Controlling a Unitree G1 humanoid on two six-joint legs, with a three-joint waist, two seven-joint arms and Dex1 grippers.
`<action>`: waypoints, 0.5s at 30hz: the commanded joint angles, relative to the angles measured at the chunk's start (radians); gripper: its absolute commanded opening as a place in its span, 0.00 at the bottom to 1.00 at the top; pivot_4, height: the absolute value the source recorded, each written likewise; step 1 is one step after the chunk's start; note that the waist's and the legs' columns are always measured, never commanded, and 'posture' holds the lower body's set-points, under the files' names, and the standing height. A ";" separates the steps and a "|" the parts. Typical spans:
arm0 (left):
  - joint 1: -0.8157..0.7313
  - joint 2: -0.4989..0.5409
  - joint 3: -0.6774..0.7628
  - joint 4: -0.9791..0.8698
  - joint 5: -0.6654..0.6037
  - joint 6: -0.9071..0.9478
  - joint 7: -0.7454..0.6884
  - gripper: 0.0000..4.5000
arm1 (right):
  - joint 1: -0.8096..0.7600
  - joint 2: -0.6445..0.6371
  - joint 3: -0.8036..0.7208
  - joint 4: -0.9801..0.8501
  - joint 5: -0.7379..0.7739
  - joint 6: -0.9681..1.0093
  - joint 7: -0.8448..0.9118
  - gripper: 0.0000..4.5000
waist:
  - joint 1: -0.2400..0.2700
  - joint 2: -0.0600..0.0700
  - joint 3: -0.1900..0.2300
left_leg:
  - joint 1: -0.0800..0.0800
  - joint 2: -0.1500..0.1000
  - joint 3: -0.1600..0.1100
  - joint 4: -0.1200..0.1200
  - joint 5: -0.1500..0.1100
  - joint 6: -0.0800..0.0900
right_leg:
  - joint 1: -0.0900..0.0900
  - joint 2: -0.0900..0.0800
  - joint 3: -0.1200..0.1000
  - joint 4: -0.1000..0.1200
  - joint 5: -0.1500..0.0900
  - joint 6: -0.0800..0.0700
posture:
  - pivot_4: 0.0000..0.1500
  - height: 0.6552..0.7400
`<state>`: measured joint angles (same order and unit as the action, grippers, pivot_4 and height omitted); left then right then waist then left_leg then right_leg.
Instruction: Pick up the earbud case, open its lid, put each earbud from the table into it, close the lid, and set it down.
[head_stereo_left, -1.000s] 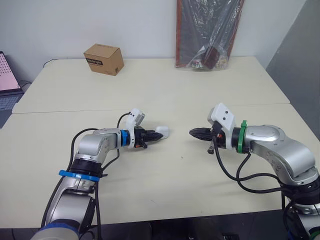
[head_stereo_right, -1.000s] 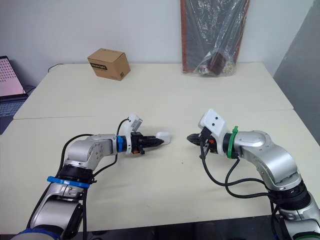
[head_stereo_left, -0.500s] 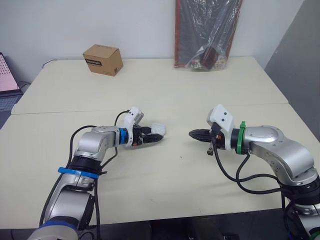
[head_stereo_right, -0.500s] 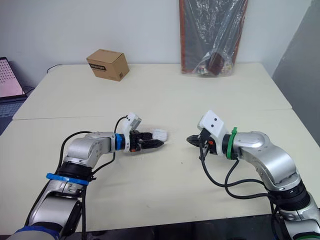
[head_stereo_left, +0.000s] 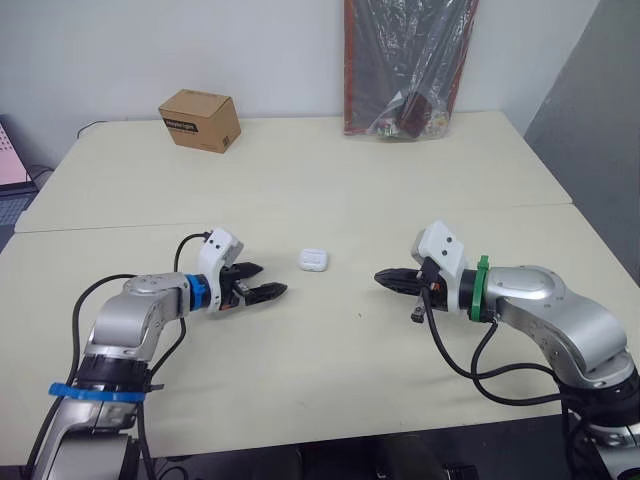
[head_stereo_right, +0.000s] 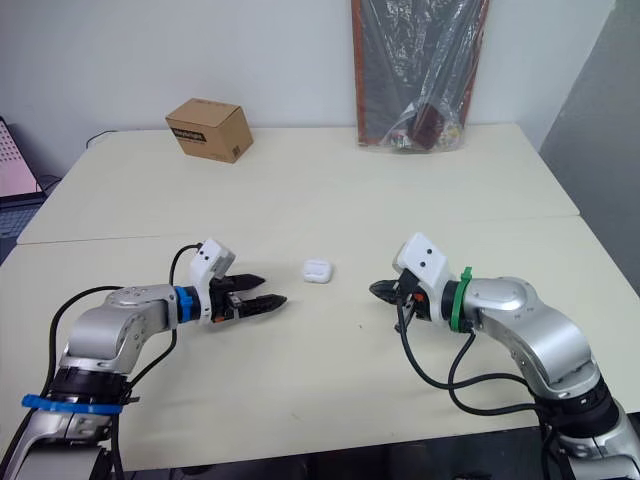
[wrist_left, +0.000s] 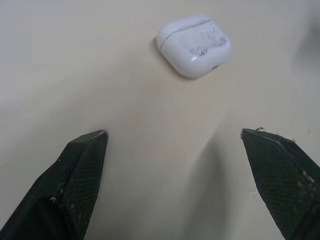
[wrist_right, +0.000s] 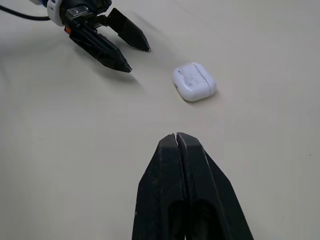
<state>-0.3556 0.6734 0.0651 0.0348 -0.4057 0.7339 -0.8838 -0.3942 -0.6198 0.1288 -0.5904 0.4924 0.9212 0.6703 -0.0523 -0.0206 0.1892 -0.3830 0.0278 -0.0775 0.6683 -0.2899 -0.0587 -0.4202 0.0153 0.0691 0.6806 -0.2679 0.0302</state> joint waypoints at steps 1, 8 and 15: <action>0.090 0.004 0.078 -0.117 -0.037 -0.003 0.031 1.00 | 0.053 0.027 -0.052 -0.101 0.041 0.038 -0.058 0.00 | 0.000 0.000 0.000 | 0.000 0.000 0.000 -0.001 0.000 0.000 | 0.000 0.000 0.000 0.000 0.000 0.000 | 1.00 1.00; 0.379 -0.028 0.189 -0.314 -0.040 -0.092 0.114 1.00 | 0.206 0.073 -0.067 -0.175 0.034 0.062 -0.180 0.00 | 0.002 0.000 0.000 | 0.001 0.001 0.001 -0.002 0.000 0.000 | 0.000 -0.002 0.001 0.000 0.000 0.000 | 1.00 1.00; 0.546 -0.102 0.254 -0.411 -0.054 -0.189 0.175 1.00 | 0.388 0.064 -0.030 -0.174 -0.056 -0.083 -0.205 0.00 | 0.005 -0.001 -0.001 | 0.002 0.000 0.003 -0.002 0.000 0.000 | 0.000 -0.001 0.002 -0.001 -0.002 0.003 | 1.00 1.00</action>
<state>0.1753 0.5798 0.2982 -0.3407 -0.4607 0.5819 -0.7230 -0.0108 -0.5525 0.0916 -0.7412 0.4599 0.8925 0.4714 -0.0469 -0.0217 0.1883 -0.3800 0.0277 -0.0742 0.6663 -0.2896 -0.0591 -0.4195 0.0144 0.0716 0.6798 -0.2707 0.0345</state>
